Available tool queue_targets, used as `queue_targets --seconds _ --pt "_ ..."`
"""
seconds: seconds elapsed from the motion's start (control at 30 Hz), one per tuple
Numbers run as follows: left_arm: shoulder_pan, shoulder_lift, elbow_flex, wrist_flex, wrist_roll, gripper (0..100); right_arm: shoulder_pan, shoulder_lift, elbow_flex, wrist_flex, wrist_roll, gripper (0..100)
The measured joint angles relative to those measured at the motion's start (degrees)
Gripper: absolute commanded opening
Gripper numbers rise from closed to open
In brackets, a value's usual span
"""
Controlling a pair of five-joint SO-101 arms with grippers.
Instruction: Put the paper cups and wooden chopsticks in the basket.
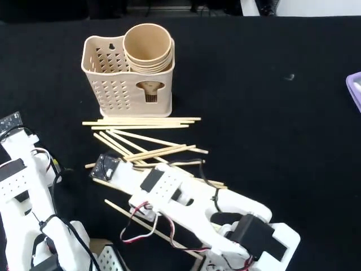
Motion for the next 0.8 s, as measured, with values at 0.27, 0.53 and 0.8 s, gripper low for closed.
queue_targets --seconds 0.27,0.53,0.8 --pt "0.0 0.0 0.0 0.0 0.0 13 1.0 -7.1 -3.4 8.5 -0.1 1.0" --pt "0.0 0.0 0.0 0.0 0.0 13 1.7 -20.7 -3.9 10.7 -0.1 1.1" --pt "0.0 0.0 0.0 0.0 0.0 13 8.8 -27.3 -7.1 10.7 0.0 1.1"
